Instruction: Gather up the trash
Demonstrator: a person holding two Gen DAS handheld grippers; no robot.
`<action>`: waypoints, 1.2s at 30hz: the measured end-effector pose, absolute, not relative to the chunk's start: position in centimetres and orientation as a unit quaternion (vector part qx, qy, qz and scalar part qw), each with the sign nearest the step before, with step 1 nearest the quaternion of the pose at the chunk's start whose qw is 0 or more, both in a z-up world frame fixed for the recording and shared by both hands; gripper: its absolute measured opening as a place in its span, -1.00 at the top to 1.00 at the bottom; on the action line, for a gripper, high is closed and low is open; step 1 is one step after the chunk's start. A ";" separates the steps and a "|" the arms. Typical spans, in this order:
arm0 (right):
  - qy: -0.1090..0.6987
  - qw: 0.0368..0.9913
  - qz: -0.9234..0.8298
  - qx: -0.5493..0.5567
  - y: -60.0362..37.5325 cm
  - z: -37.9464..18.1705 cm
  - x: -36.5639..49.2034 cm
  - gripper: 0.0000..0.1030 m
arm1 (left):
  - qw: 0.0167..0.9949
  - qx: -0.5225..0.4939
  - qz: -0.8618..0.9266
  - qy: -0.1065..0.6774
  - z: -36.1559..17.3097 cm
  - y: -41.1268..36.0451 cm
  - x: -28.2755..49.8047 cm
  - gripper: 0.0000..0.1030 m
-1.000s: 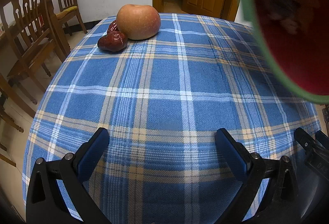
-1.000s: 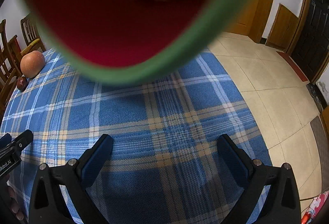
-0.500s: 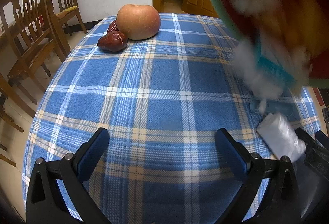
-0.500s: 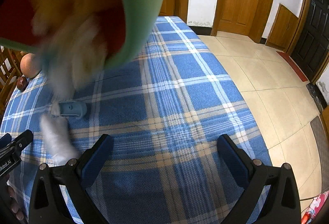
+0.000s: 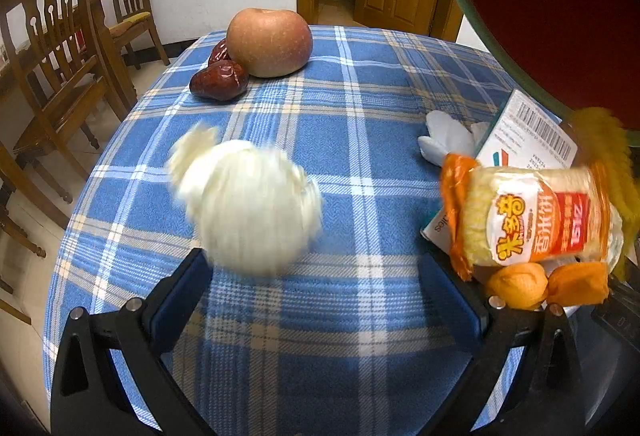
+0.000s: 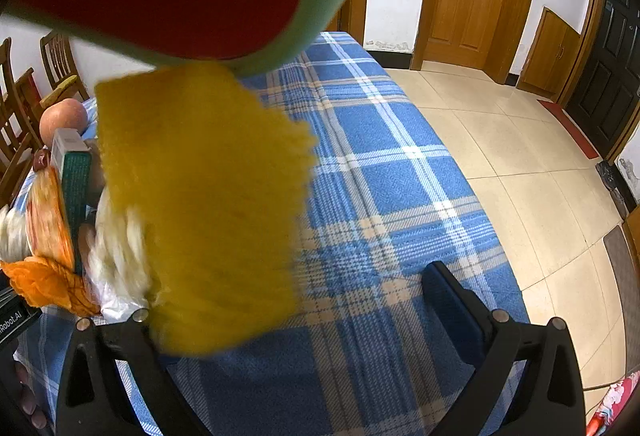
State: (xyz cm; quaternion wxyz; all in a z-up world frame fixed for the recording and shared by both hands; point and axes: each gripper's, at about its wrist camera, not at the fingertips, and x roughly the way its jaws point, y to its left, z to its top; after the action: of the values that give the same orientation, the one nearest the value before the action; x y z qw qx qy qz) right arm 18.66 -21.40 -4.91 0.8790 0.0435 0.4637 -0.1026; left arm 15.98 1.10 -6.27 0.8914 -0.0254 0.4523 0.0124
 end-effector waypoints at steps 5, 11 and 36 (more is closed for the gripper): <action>0.464 0.879 -0.102 0.044 -21.4 -5.0 18.7 -1.00 | 0.891 -0.025 0.012 0.452 -6.3 1.2 16.0 -0.98; 0.464 0.879 -0.102 0.044 -21.5 -5.1 18.7 -1.00 | 0.891 -0.025 0.012 0.452 -6.3 1.1 16.0 -0.98; 0.464 0.879 -0.103 0.043 -21.4 -5.0 18.6 -1.00 | 0.891 -0.025 0.013 0.452 -6.3 1.1 15.9 -0.98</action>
State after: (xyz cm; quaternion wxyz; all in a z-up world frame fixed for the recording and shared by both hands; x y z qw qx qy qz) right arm 18.65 -21.36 -5.02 0.8788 0.0430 0.4640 -0.1029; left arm 15.94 1.11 -6.26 0.8913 -0.0252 0.4524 0.0127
